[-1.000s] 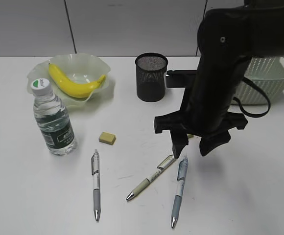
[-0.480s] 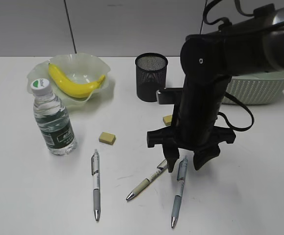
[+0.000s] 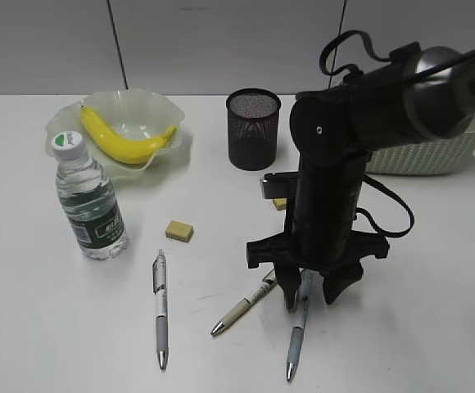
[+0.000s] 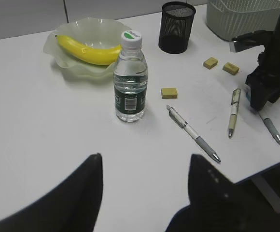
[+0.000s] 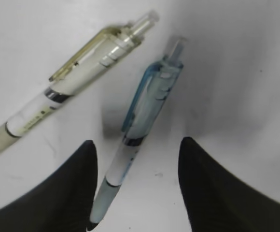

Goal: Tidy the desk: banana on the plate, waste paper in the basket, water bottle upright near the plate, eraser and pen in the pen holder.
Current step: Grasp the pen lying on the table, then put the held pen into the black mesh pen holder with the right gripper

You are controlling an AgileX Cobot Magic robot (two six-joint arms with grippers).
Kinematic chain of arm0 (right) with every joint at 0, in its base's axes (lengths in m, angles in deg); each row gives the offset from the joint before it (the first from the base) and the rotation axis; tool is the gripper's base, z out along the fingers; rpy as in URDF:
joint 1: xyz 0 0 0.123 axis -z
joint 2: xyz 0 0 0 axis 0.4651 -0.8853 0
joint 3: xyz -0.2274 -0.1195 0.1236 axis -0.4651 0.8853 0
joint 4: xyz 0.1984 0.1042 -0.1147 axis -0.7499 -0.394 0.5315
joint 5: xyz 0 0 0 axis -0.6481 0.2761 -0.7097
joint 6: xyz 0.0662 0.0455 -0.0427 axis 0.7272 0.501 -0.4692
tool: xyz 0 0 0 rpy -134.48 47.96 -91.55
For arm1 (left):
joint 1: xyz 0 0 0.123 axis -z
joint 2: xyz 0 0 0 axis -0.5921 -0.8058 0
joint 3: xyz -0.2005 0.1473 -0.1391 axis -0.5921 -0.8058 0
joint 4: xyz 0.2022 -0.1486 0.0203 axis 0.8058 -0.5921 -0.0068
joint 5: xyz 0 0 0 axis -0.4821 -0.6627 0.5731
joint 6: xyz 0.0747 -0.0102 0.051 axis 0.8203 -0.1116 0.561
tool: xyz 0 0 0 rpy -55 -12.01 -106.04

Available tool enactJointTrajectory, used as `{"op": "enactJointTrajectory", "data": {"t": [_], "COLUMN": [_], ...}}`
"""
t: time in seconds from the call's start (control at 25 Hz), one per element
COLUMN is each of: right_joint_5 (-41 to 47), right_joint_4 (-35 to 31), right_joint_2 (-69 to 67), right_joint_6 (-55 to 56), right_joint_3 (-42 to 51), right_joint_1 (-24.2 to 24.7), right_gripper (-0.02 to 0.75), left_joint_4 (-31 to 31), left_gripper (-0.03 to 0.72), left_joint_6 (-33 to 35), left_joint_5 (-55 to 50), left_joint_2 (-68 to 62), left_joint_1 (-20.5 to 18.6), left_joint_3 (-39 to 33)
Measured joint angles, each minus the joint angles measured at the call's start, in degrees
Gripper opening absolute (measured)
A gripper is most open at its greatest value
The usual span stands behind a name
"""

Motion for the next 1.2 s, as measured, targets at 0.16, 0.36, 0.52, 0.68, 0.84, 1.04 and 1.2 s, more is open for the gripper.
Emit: {"op": "enactJointTrajectory", "data": {"t": [0.16,0.36,0.52,0.68,0.84,1.04,1.2], "right_joint_5": [-0.26,-1.51,-1.64,-1.29,0.31,1.28,0.74], "right_joint_4": [0.00,-0.10,-0.48,-0.17,2.18,5.89,8.95], "right_joint_2": [-1.55,-2.00,-2.00,-2.00,-1.57,3.98,11.90], "right_joint_6": [-0.19,-1.56,-3.99,-5.94,-6.27,-5.45,-4.59], "right_joint_3": [-0.04,-0.04,-0.12,-0.12,-0.12,-0.06,-0.06], "right_joint_1": [0.00,0.00,-0.04,-0.04,-0.04,-0.04,-0.04], "right_gripper": [0.373,0.220,0.130,0.130,0.130,0.130,0.130], "left_joint_4": [0.00,0.00,0.00,0.00,0.00,0.00,0.00], "left_gripper": [0.423,0.423,0.423,0.423,0.423,0.423,0.423], "left_joint_6": [0.00,0.00,0.00,0.00,0.00,0.00,0.00], "left_joint_5": [0.00,0.00,0.00,0.00,0.00,0.00,0.00], "left_joint_2": [0.00,0.00,0.00,0.00,0.00,0.00,0.00], "left_joint_1": [0.00,0.00,0.00,0.00,0.00,0.00,0.00], "left_joint_3": [0.00,0.00,0.00,0.00,0.00,0.00,0.00]}}
